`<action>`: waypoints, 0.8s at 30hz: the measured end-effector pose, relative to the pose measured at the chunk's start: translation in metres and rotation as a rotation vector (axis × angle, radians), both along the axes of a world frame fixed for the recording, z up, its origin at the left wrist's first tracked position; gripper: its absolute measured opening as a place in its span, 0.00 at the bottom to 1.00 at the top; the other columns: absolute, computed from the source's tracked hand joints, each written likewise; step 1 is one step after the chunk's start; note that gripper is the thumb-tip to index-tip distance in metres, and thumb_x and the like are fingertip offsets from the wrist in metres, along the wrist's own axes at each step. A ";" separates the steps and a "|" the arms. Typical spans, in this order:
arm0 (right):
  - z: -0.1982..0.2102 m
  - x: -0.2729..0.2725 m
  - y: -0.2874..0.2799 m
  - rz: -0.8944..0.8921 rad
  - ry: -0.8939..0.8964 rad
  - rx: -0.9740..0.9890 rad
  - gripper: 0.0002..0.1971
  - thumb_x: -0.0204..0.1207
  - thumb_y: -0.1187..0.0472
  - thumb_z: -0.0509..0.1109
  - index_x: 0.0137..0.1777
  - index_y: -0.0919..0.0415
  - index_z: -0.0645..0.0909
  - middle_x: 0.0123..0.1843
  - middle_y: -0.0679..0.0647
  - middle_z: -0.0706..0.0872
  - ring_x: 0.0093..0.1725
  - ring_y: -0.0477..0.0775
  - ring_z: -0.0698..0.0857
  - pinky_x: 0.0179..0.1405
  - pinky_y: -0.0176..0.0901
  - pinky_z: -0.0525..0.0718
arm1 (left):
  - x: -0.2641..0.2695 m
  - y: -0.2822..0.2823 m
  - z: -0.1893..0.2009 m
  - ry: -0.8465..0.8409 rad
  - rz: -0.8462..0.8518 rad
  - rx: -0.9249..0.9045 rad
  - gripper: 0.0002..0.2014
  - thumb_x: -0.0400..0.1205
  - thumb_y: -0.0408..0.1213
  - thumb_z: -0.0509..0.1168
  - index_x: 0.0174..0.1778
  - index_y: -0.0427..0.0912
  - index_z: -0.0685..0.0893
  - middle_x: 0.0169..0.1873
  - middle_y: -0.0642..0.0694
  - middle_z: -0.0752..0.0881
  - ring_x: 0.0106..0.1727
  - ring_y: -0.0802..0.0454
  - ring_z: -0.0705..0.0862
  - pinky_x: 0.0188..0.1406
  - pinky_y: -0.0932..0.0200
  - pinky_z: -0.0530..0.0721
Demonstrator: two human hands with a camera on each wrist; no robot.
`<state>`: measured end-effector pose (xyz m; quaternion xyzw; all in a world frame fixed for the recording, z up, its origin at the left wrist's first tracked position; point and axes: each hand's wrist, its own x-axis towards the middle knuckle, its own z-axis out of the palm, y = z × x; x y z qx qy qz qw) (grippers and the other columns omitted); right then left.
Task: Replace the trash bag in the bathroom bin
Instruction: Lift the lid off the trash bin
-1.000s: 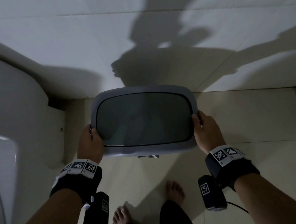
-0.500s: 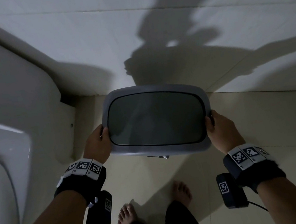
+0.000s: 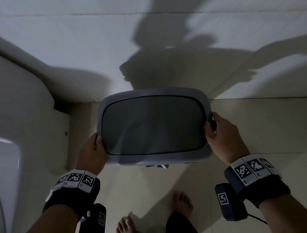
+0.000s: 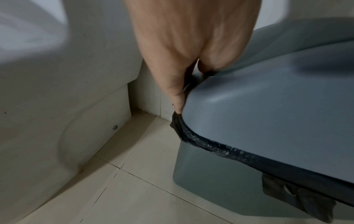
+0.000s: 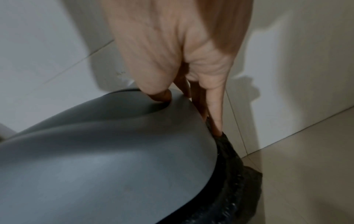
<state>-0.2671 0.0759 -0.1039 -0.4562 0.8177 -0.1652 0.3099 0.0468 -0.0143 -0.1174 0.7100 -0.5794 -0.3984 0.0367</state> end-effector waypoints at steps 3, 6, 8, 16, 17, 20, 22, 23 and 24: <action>0.008 0.003 0.000 -0.057 -0.063 -0.032 0.14 0.84 0.57 0.56 0.64 0.59 0.76 0.46 0.54 0.82 0.44 0.53 0.81 0.41 0.40 0.75 | 0.000 0.002 0.003 0.028 0.041 0.022 0.18 0.88 0.41 0.47 0.58 0.34 0.79 0.48 0.31 0.82 0.48 0.38 0.80 0.47 0.49 0.73; 0.014 0.008 0.003 -0.090 -0.161 -0.032 0.11 0.85 0.53 0.53 0.61 0.52 0.75 0.45 0.47 0.80 0.45 0.44 0.80 0.38 0.30 0.73 | -0.003 0.005 0.005 0.079 0.098 0.054 0.18 0.89 0.43 0.47 0.58 0.36 0.77 0.49 0.35 0.81 0.50 0.41 0.78 0.47 0.52 0.70; 0.011 0.011 0.006 -0.089 -0.195 -0.011 0.16 0.83 0.44 0.53 0.63 0.51 0.72 0.50 0.49 0.80 0.51 0.48 0.81 0.46 0.38 0.78 | -0.006 0.008 0.007 0.132 0.130 0.060 0.17 0.88 0.46 0.47 0.61 0.42 0.77 0.52 0.43 0.80 0.55 0.44 0.77 0.52 0.52 0.69; 0.015 0.020 0.013 -0.076 -0.225 -0.004 0.28 0.81 0.40 0.55 0.80 0.45 0.58 0.59 0.50 0.74 0.57 0.47 0.73 0.56 0.44 0.73 | -0.005 0.012 0.020 0.190 0.142 0.015 0.21 0.87 0.52 0.48 0.72 0.50 0.71 0.63 0.50 0.77 0.66 0.48 0.75 0.63 0.53 0.68; 0.016 0.021 0.014 -0.082 -0.236 -0.012 0.28 0.82 0.40 0.55 0.80 0.45 0.58 0.60 0.49 0.73 0.58 0.46 0.72 0.57 0.43 0.72 | -0.006 0.013 0.024 0.185 0.149 0.015 0.21 0.87 0.51 0.48 0.74 0.49 0.70 0.62 0.52 0.75 0.65 0.50 0.73 0.62 0.54 0.66; 0.019 0.021 0.017 -0.084 -0.252 -0.059 0.28 0.81 0.39 0.55 0.79 0.45 0.60 0.62 0.50 0.74 0.60 0.46 0.73 0.59 0.44 0.74 | -0.008 0.018 0.033 0.194 0.153 -0.022 0.23 0.87 0.51 0.49 0.79 0.51 0.65 0.71 0.47 0.74 0.73 0.46 0.71 0.67 0.52 0.66; 0.020 0.020 0.020 -0.070 -0.247 -0.094 0.27 0.80 0.37 0.55 0.77 0.45 0.63 0.63 0.51 0.76 0.63 0.49 0.76 0.61 0.48 0.78 | -0.005 0.021 0.035 0.209 0.144 -0.046 0.25 0.87 0.52 0.48 0.81 0.53 0.60 0.78 0.46 0.69 0.78 0.44 0.67 0.74 0.50 0.62; 0.021 0.019 0.022 -0.069 -0.243 -0.102 0.27 0.80 0.37 0.54 0.77 0.44 0.63 0.63 0.52 0.77 0.63 0.50 0.77 0.62 0.51 0.79 | -0.004 0.023 0.035 0.215 0.146 -0.052 0.26 0.87 0.53 0.48 0.82 0.53 0.58 0.80 0.47 0.66 0.80 0.45 0.65 0.77 0.49 0.60; 0.024 0.018 0.024 -0.069 -0.240 -0.108 0.27 0.80 0.36 0.54 0.76 0.44 0.63 0.63 0.52 0.77 0.63 0.50 0.77 0.63 0.52 0.79 | -0.003 0.025 0.036 0.223 0.151 -0.055 0.27 0.86 0.54 0.49 0.83 0.53 0.57 0.81 0.48 0.65 0.81 0.46 0.64 0.78 0.49 0.59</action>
